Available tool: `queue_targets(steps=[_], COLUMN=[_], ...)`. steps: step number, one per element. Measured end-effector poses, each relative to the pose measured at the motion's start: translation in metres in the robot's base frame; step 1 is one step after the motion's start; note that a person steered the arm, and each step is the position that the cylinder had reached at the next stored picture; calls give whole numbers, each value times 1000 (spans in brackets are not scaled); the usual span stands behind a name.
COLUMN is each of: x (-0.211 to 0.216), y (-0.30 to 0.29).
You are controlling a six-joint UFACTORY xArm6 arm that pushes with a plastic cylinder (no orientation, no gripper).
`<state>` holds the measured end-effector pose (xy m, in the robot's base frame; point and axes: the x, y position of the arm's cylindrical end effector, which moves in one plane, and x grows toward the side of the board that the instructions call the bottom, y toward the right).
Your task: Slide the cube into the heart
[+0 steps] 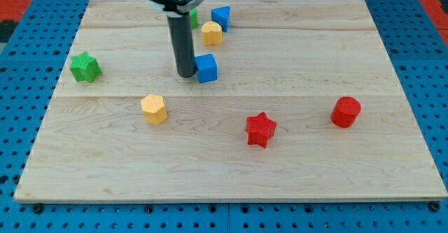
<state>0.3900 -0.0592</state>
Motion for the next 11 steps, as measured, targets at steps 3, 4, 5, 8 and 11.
queue_targets(steps=[3,4,5,8,11], x=[27,21,28,5,-46], y=[14,27,27,24,20])
